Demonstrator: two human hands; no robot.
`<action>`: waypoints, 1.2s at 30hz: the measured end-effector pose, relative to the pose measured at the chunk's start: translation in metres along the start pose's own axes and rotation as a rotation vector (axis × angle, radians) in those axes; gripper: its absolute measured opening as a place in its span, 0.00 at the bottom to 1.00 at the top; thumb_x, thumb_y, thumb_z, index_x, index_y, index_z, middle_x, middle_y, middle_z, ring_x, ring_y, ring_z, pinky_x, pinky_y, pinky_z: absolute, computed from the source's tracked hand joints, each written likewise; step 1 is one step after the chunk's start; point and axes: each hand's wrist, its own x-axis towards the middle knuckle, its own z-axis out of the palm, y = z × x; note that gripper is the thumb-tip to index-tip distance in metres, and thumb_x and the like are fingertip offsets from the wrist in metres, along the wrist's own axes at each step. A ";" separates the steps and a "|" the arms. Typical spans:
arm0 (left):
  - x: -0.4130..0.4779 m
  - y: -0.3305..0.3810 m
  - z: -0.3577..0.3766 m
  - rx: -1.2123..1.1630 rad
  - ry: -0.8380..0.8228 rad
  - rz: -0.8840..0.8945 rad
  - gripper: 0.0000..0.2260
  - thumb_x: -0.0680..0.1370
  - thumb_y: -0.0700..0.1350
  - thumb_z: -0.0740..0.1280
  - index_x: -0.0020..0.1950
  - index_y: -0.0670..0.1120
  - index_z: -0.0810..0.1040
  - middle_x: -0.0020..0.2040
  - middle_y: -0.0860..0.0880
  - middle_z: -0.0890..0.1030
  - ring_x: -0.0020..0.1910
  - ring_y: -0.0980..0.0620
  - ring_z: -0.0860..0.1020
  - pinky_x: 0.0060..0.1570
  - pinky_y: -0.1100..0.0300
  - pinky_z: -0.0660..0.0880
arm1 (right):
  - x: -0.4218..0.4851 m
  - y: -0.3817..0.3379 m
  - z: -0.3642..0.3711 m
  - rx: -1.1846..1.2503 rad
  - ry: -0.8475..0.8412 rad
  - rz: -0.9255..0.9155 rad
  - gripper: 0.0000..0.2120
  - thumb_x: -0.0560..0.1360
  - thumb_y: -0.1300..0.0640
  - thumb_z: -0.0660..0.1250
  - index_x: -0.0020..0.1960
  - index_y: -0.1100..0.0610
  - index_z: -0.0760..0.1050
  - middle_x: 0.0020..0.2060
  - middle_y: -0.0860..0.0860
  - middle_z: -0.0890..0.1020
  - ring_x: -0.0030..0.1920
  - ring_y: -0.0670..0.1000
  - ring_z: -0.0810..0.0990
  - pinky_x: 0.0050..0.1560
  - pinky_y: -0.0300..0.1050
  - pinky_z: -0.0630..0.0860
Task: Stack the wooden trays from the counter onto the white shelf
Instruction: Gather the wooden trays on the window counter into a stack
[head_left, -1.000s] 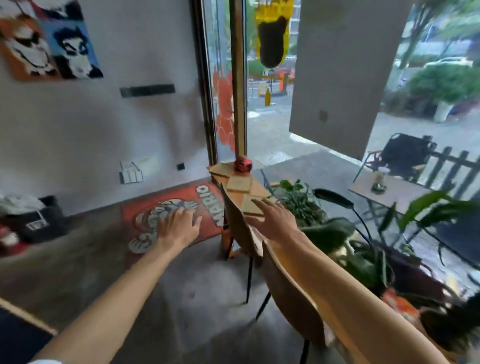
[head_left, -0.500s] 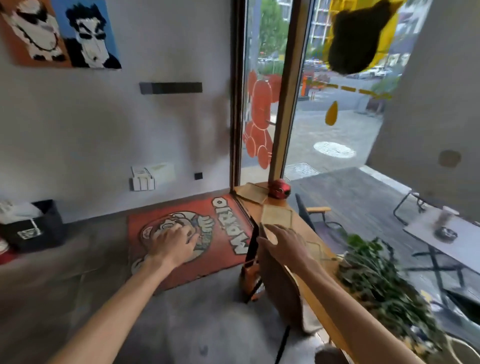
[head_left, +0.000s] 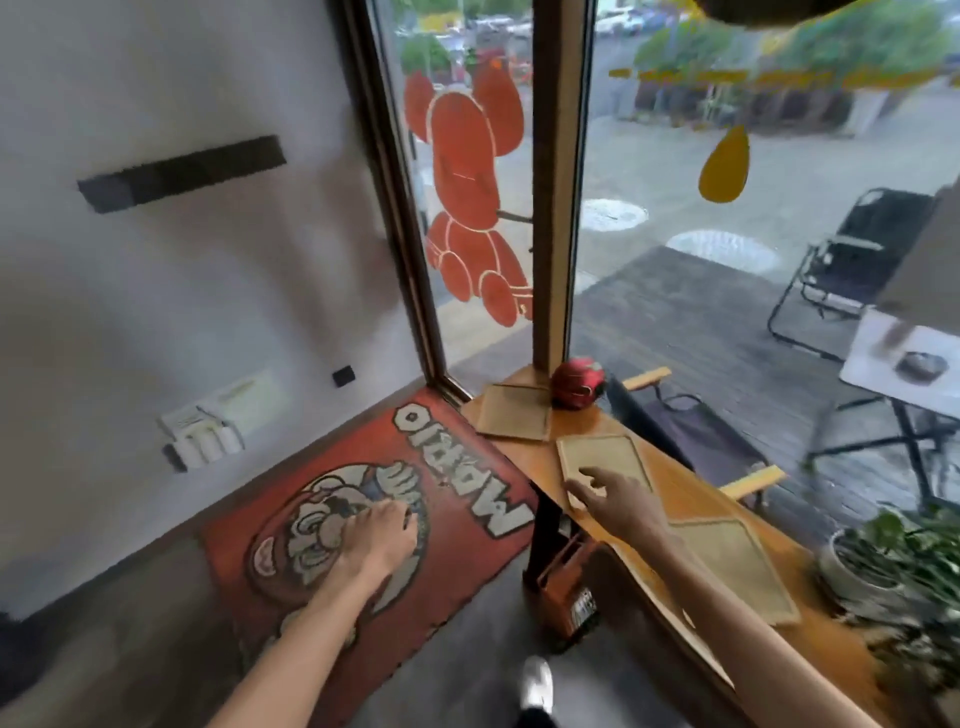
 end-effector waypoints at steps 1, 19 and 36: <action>0.034 0.000 0.005 0.011 -0.016 0.018 0.14 0.80 0.51 0.57 0.55 0.48 0.79 0.55 0.46 0.83 0.56 0.44 0.81 0.51 0.53 0.76 | 0.026 0.001 0.006 0.019 -0.005 0.039 0.30 0.74 0.30 0.56 0.69 0.44 0.73 0.61 0.51 0.82 0.63 0.56 0.78 0.58 0.51 0.75; 0.539 0.059 0.060 0.050 -0.287 0.403 0.13 0.81 0.47 0.56 0.49 0.43 0.78 0.49 0.43 0.82 0.51 0.42 0.80 0.46 0.53 0.73 | 0.406 -0.045 0.110 0.186 0.042 0.633 0.16 0.80 0.46 0.61 0.54 0.58 0.78 0.52 0.55 0.83 0.53 0.56 0.81 0.51 0.49 0.77; 0.654 0.079 0.204 -0.358 -0.740 -0.048 0.26 0.79 0.51 0.65 0.74 0.43 0.64 0.74 0.39 0.66 0.74 0.37 0.62 0.70 0.41 0.65 | 0.519 -0.039 0.214 0.242 0.176 1.138 0.20 0.79 0.59 0.59 0.70 0.58 0.63 0.64 0.58 0.70 0.61 0.62 0.69 0.57 0.54 0.72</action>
